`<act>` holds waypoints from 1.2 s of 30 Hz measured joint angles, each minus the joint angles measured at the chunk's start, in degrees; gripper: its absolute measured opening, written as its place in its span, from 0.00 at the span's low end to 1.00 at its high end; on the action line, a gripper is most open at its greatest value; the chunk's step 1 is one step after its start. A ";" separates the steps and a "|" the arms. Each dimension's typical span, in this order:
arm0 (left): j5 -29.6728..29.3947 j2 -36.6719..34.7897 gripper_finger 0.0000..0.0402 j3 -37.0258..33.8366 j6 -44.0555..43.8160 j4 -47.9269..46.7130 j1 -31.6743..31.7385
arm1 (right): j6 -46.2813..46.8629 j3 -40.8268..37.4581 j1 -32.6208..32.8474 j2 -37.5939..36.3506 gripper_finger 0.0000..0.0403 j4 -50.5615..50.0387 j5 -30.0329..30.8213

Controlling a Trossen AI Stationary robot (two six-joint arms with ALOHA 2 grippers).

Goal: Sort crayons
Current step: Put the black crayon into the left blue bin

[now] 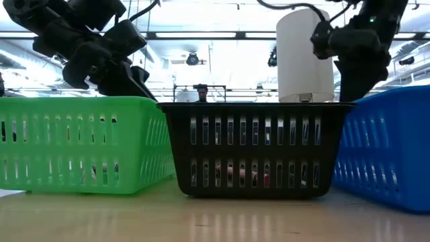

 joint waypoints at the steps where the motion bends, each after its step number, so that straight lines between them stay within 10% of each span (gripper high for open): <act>1: 0.01 0.00 0.29 0.01 -0.01 0.05 0.00 | -0.12 0.00 -0.45 0.00 0.18 -0.99 -0.13; 36: 0.00 0.00 0.29 0.02 -1.51 -0.72 0.00 | -16.63 -13.15 -20.71 3.32 0.22 12.06 -9.33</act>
